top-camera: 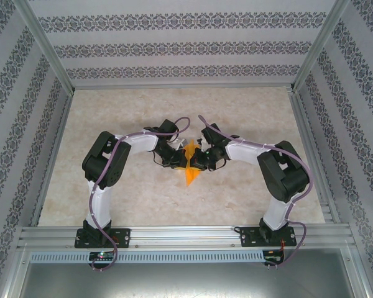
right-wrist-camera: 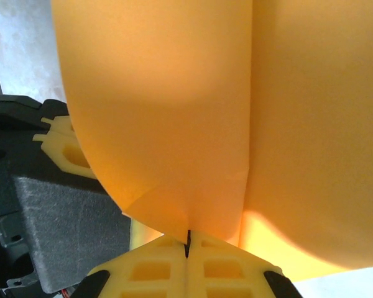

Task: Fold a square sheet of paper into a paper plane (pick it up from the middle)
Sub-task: Fourth fold the wing at the center of the table.

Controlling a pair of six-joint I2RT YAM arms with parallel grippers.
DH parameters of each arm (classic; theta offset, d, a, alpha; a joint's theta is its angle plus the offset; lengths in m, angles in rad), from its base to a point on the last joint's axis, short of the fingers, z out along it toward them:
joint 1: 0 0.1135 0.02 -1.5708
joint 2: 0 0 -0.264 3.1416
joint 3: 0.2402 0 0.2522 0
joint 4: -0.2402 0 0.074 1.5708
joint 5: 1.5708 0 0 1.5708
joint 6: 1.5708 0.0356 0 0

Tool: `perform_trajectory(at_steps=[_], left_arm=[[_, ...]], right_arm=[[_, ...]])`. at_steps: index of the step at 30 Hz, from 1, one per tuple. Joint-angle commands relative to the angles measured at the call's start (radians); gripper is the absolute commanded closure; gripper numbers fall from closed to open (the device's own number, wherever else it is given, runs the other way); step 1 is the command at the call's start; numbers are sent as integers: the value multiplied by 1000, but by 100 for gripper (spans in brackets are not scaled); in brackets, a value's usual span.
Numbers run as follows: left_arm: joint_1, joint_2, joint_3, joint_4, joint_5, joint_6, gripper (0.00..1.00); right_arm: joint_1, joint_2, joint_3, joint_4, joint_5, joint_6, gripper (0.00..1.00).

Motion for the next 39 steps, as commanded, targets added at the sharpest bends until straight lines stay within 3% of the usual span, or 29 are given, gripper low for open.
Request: perform_trajectory(at_steps=[1, 39], left_arm=[[-7, 22, -26, -11, -52, 13, 93], [16, -37, -92, 62, -8, -38, 93]], right_arm=[[2, 21, 23, 23, -16, 11, 99], [-43, 76, -163, 384, -63, 245, 98]])
